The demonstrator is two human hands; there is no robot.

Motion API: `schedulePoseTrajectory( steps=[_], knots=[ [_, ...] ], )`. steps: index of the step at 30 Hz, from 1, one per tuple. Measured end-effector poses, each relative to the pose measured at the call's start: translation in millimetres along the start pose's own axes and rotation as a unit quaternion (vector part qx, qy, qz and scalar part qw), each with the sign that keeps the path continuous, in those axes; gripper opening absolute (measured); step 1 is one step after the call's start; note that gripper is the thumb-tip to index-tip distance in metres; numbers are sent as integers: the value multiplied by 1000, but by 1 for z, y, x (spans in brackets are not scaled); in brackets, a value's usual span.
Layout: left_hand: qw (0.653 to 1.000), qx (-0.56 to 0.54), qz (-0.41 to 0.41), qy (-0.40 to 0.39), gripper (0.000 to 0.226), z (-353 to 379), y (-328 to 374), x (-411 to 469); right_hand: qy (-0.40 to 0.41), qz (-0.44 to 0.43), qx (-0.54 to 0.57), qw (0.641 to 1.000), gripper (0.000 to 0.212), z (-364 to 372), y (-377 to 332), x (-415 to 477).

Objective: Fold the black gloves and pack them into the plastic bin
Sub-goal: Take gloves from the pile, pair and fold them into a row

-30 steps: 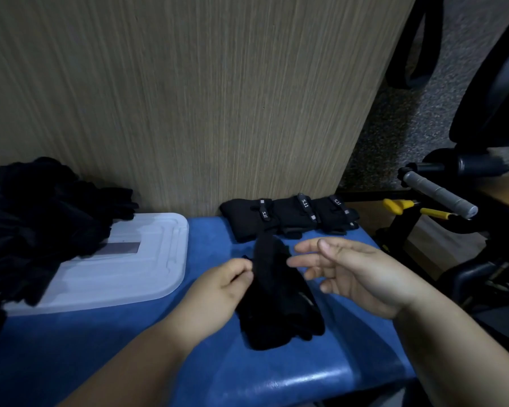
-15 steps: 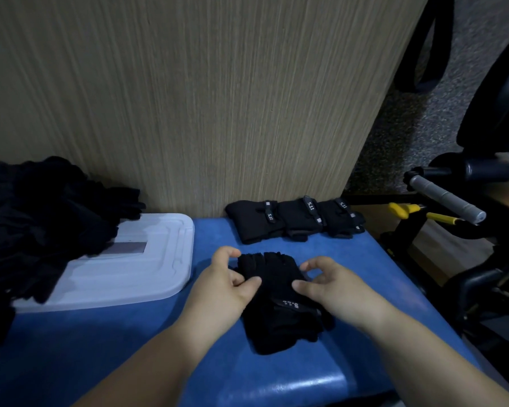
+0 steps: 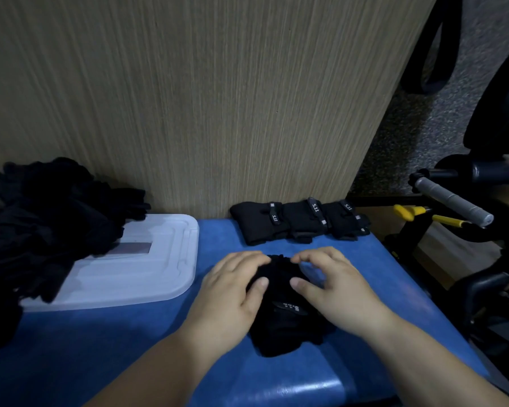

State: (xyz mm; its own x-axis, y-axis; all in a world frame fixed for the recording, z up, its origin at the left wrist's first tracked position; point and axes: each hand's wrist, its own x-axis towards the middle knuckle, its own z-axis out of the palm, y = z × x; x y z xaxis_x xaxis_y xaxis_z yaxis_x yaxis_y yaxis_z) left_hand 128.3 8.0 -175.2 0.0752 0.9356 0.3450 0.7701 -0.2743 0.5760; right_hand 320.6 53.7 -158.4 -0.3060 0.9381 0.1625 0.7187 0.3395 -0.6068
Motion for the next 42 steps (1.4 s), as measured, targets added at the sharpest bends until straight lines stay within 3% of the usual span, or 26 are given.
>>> schedulePoseTrajectory(
  steps=[3, 6, 9, 15, 18, 22, 26, 28, 32, 38, 42],
  knots=[
    [991, 26, 18, -133, 45, 4, -4, 0, -71, -89, -38, 993, 40, 4, 3, -1],
    [967, 106, 20, -231, 50, 6, -8, -3, -190, -76, -39, 978, 50, 10, 7, -4],
    [957, 136, 3, -255, 52, 4, -10, -4, -248, -60, -95, 962, 54, 13, 11, -5],
    [944, 169, -22, -283, 58, -3, -18, -8, -268, -25, -173, 948, 66, 8, 15, -6],
    [943, 169, -24, -284, 60, -9, -21, -11, -266, -9, -180, 947, 80, 3, 19, -5],
    [958, 149, -8, -245, 60, -13, -29, -13, -198, 8, -183, 963, 55, -6, 32, -1],
    [981, 59, 53, -178, 71, -22, -31, -13, -97, -53, -100, 989, 51, -17, 45, 3],
    [982, 19, 81, -172, 76, -23, -28, -13, -101, -84, -56, 990, 61, -21, 44, 3],
    [977, -37, 77, -193, 70, -10, -27, -14, -174, -96, -18, 980, 61, -18, 37, 0],
    [987, -19, 62, -149, 48, 0, -29, -8, -171, -103, -38, 979, 62, -12, 41, 0],
    [991, -59, -15, -116, 24, 4, -26, -7, -180, -99, -16, 978, 54, -16, 34, -1]
  ],
)
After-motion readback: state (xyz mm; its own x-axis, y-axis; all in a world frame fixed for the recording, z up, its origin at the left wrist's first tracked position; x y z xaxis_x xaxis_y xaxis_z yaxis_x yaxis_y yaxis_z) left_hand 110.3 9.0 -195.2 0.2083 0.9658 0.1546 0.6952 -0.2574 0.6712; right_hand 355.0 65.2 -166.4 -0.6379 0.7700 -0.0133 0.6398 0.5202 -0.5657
